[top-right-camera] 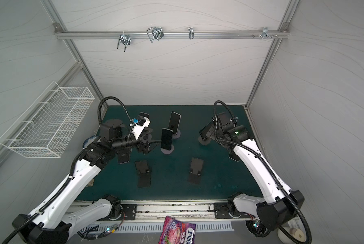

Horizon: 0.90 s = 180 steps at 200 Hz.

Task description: Remove the phone from the phone stand

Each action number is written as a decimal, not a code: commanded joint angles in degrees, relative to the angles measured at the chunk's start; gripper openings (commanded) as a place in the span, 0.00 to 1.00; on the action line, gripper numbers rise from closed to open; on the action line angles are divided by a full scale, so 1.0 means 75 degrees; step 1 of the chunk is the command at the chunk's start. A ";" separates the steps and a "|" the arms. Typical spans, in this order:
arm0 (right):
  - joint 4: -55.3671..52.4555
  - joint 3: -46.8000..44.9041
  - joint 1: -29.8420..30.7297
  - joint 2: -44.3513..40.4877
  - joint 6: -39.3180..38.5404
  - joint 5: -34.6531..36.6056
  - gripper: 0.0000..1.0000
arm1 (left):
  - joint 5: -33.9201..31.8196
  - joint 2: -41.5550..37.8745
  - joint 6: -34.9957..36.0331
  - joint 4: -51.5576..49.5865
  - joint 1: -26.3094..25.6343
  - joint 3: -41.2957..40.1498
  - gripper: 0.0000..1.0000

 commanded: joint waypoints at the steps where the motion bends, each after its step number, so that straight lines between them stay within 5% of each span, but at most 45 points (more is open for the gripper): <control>1: -0.0132 0.0332 -0.0059 0.0314 0.0315 0.0194 0.99 | 0.0199 -0.0322 0.0287 0.0543 -0.0045 -0.0057 0.92; 74: -0.0191 0.1322 -0.0047 0.1857 0.1298 0.0547 0.94 | 0.0930 -0.0589 0.0718 0.0589 -0.0191 -0.0371 0.93; 180: -0.0101 0.2273 -0.0047 0.3750 0.1925 0.1377 0.99 | 0.0798 -0.0544 0.0913 0.0502 -0.0284 -0.0419 0.92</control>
